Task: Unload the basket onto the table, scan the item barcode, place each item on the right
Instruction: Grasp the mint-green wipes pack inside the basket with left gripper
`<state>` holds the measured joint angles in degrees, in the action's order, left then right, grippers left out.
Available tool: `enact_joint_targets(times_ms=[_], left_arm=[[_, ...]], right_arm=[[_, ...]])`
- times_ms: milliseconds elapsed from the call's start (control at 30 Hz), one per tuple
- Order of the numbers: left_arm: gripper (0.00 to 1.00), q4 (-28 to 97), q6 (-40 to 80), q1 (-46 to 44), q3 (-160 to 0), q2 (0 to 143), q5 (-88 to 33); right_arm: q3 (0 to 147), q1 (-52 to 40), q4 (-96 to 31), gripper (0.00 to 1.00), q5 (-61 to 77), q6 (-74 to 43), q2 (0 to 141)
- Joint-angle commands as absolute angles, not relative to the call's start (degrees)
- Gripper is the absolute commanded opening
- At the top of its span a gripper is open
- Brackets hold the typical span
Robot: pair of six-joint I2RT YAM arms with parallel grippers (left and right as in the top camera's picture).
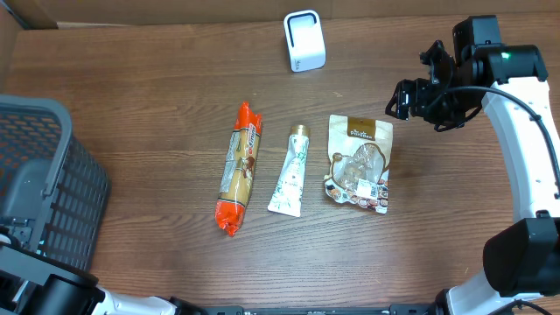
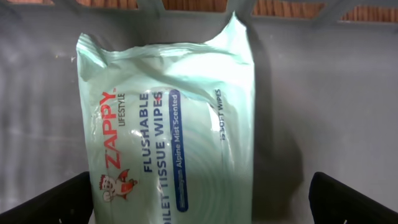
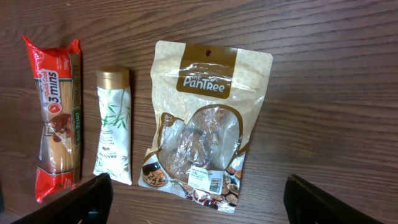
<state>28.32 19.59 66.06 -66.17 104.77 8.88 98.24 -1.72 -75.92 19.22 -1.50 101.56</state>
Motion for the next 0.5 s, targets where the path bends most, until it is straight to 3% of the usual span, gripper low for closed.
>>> enact_joint_targets(times_ms=[0,33,67,100,167,233,467], left_arm=[[0.97,27.57,20.78,66.3,-63.96,104.84,9.58],[0.93,27.46,20.78,66.3,-63.55,104.9,9.58],[0.52,27.14,20.78,66.3,-62.76,104.9,9.56],[0.31,27.18,20.8,66.3,-62.65,104.9,9.5],[0.13,27.27,20.78,66.19,-62.63,104.9,9.15],[0.04,27.75,20.78,66.19,-62.65,104.88,9.19],[0.04,30.04,16.36,65.45,-64.71,104.75,8.16]], right_arm=[[98.19,-1.91,-75.75,0.88,19.07,-1.69,101.82],[98.19,-1.91,-75.72,0.88,19.07,-1.69,101.82],[98.19,-1.91,-75.72,0.88,19.07,-1.69,101.82],[98.19,-1.91,-75.72,0.89,19.07,-1.67,101.82],[98.19,-1.91,-75.72,0.88,19.07,-1.67,101.82],[98.19,-1.91,-75.72,0.88,19.07,-1.67,101.82],[98.19,-1.91,-75.75,0.88,19.07,-1.67,101.82]])
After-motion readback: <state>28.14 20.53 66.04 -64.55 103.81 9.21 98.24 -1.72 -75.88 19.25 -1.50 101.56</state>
